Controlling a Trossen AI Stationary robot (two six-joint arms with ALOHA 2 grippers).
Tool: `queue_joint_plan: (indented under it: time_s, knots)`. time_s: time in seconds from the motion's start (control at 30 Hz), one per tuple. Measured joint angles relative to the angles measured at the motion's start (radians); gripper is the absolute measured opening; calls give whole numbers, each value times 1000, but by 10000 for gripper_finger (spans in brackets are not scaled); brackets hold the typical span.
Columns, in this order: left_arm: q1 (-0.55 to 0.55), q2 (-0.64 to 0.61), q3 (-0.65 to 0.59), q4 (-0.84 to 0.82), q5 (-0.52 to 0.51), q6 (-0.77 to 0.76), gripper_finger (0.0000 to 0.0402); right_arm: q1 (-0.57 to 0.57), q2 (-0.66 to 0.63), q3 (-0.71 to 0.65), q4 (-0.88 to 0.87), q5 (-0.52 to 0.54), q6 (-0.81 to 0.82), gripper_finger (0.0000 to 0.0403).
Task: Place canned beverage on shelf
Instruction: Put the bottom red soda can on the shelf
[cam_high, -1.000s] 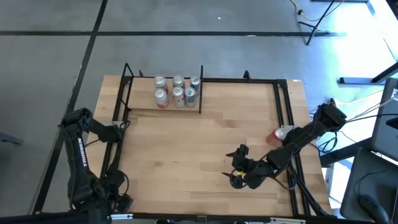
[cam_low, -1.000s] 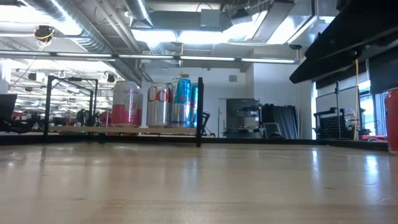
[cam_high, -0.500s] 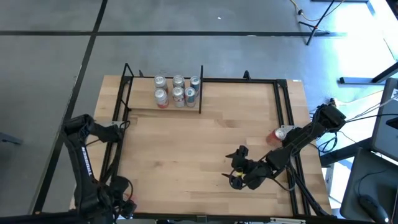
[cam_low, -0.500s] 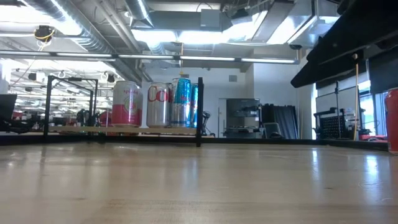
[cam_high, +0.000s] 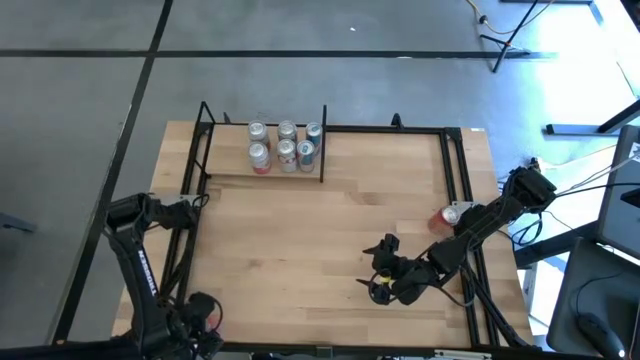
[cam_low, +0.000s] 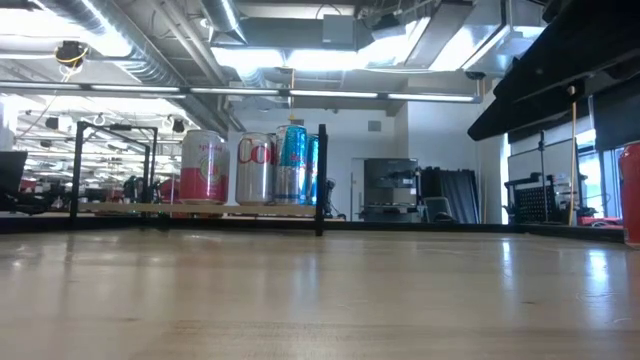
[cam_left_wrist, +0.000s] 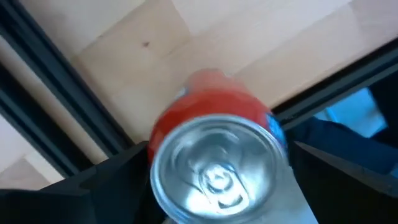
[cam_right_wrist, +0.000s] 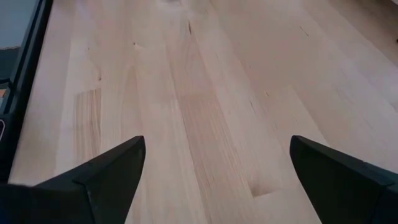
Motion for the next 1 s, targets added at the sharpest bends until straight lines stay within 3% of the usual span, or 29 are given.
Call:
queue_joint_plan:
  time_s: [0.27, 0.4, 0.57, 0.77, 1.0]
  knots:
    - [3, 3, -28, -2, 5, 213, 357, 0, 0, 0, 0, 1, 0, 383]
    - [3, 3, -30, -1, 13, 268, 316, 0, 0, 0, 0, 2, 0, 383]
    - [22, 0, -30, -3, 15, 225, 261, 0, 7, 0, 1, -30, 6, 383]
    - [144, -10, -29, -23, 13, 140, 260, 0, 16, 0, 8, -39, 17, 383]
    - [351, -64, -29, -155, -19, 313, 268, 0, 16, 0, 18, -35, 18, 383]
